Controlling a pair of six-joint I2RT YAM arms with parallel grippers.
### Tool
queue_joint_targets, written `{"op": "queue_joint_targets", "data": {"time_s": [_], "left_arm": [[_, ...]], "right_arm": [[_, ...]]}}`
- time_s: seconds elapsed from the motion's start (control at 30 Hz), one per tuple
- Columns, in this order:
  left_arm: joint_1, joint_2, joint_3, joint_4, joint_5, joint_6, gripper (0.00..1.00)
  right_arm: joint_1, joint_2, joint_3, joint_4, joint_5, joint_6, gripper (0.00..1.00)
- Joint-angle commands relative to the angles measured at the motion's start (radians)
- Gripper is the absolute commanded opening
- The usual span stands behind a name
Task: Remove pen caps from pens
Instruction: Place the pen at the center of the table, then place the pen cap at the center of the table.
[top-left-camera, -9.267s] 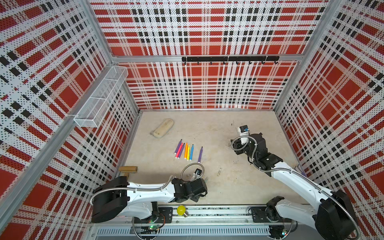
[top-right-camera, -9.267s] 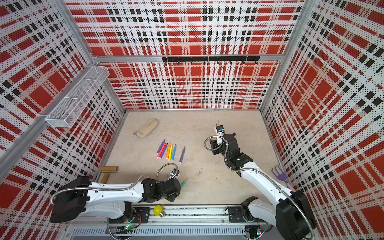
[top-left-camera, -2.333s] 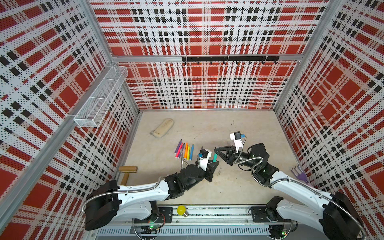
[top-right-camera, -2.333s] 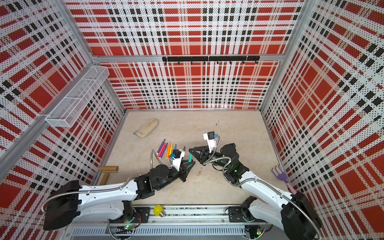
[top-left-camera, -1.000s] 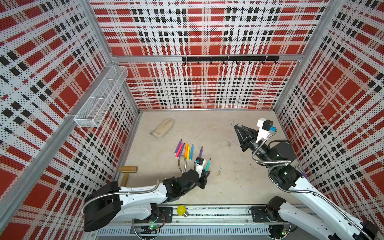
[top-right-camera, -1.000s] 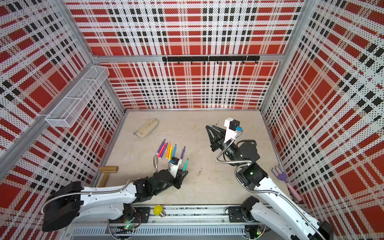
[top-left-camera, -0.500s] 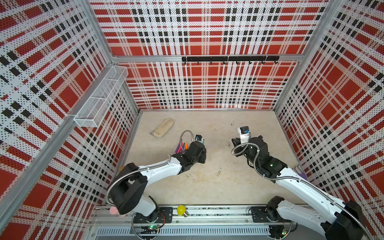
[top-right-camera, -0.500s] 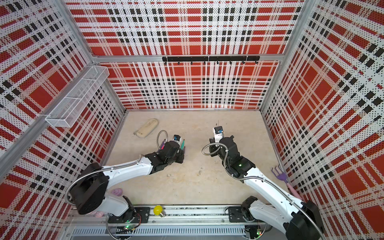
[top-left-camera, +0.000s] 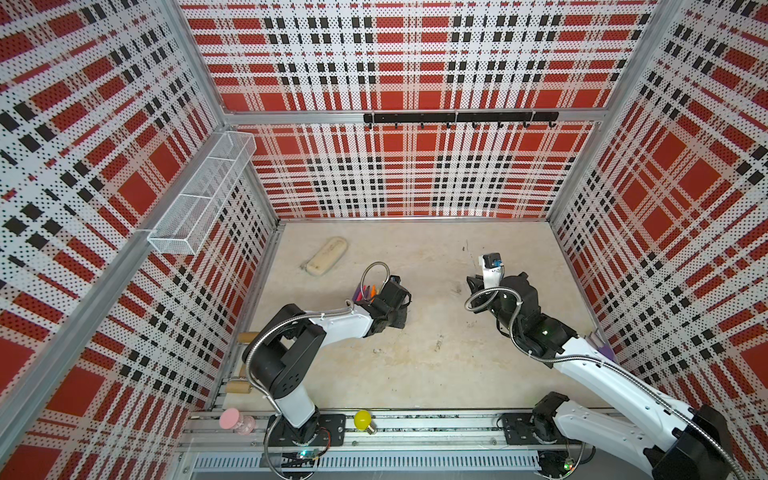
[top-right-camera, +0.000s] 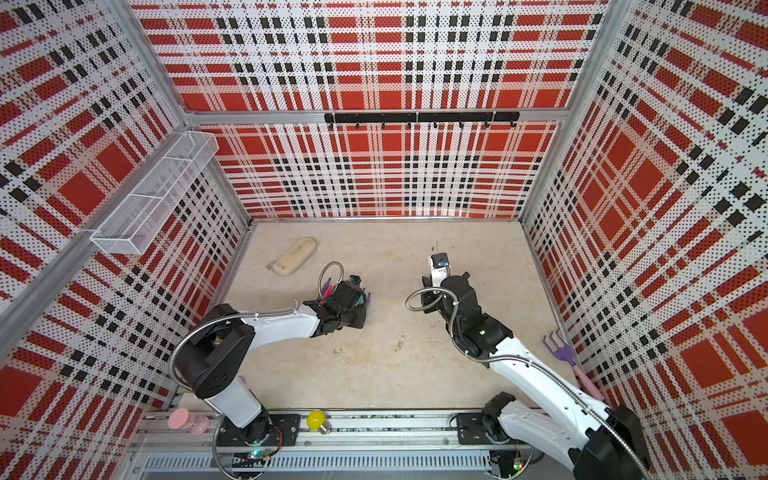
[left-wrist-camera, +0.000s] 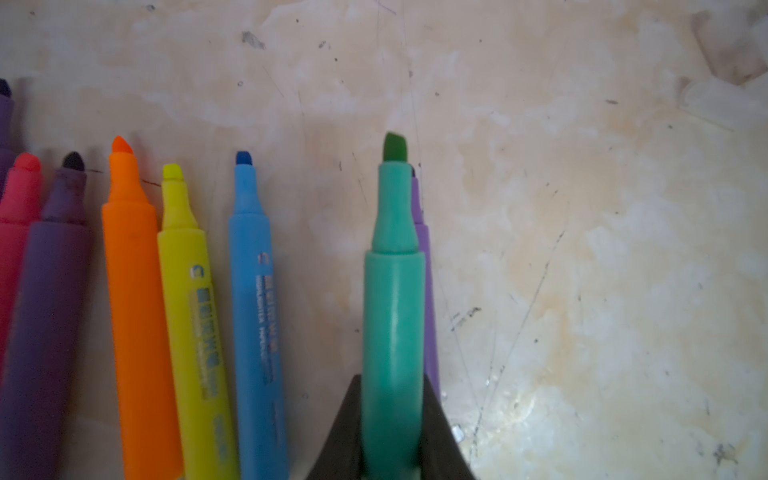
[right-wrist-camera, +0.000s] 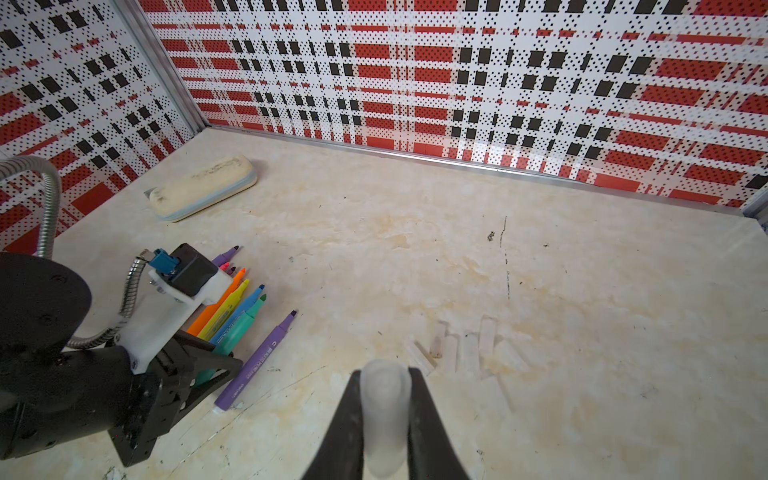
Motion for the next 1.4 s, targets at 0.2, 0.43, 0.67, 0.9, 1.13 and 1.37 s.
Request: {"op": "queue_joint_targets", "data": {"time_s": [0.2,0.43,0.67,0.9,1.13,1.37], "left_arm": [[0.026,0.026,0.003,0.043,0.008,0.016,0.13],[0.036,0.022,0.009,0.046,0.000,0.031,0.25],[0.037,0.020,0.010,0.052,-0.002,0.036,0.28],[0.030,-0.142,-0.022,0.047,0.000,0.047,0.30],[-0.036,-0.477,-0.051,-0.064,-0.072,0.074,0.33],[-0.062,-0.740,-0.114,-0.146,-0.133,0.067,0.38]], "right_arm": [[0.000,-0.001,-0.004,0.032,0.003,-0.010,0.00],[0.001,0.017,-0.001,0.035,-0.006,-0.011,0.00],[0.000,0.030,0.007,0.024,-0.007,-0.010,0.00],[-0.041,0.141,0.036,-0.002,-0.026,-0.004,0.00],[-0.055,0.446,0.261,-0.190,0.141,-0.071,0.00],[-0.077,0.624,0.329,-0.238,0.144,-0.079,0.01]]}}
